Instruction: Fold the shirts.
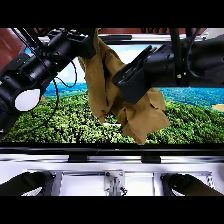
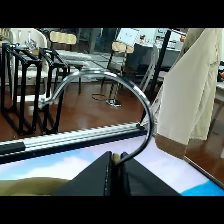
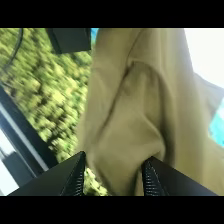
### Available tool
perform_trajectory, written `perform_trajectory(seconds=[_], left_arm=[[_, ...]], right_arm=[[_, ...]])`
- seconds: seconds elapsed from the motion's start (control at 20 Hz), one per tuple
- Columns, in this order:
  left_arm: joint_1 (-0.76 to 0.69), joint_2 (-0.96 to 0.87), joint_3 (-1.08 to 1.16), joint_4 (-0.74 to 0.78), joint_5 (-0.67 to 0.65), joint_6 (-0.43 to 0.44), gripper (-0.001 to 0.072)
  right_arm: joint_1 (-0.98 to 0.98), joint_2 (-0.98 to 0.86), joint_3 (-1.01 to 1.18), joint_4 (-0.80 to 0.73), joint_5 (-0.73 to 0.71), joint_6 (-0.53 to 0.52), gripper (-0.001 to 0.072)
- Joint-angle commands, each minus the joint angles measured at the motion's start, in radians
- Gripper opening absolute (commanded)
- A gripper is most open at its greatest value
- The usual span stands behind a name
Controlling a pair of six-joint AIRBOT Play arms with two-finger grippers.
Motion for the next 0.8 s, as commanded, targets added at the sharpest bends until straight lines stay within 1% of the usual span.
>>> perform_trajectory(seconds=[0.0,0.2,0.3,0.45,0.6,0.65,0.7,0.75], left_arm=[[0.016,0.019,0.0,-0.003,0.018,-0.004,0.0047],[0.043,0.043,0.0,-0.002,0.019,-0.074,0.0047],[0.068,0.056,0.0,-0.002,0.019,-0.074,0.0047],[0.103,0.065,0.0,-0.002,0.042,-0.074,0.0047],[0.102,0.066,0.0,-0.002,0.055,-0.074,0.0047],[0.104,0.066,0.0,-0.002,0.055,-0.074,0.0047],[0.11,0.066,0.0,-0.002,0.055,-0.074,0.0046],[0.112,0.066,0.0,-0.002,0.055,-0.074,0.0047]], right_arm=[[-0.001,0.0,0.0,0.028,-0.031,0.002,0.0459],[-0.001,-0.019,-0.002,-0.011,-0.023,0.002,0.0458],[-0.001,-0.04,-0.002,-0.053,-0.034,0.019,0.0459],[-0.001,-0.063,-0.002,-0.055,-0.091,0.016,0.046],[-0.001,-0.078,-0.002,-0.06,-0.169,-0.017,0.0455],[-0.001,-0.083,-0.002,-0.057,-0.176,-0.018,0.0369],[-0.001,-0.087,-0.002,-0.053,-0.172,-0.02,0.0235],[-0.001,-0.089,-0.002,-0.043,-0.169,-0.028,0.0078]])
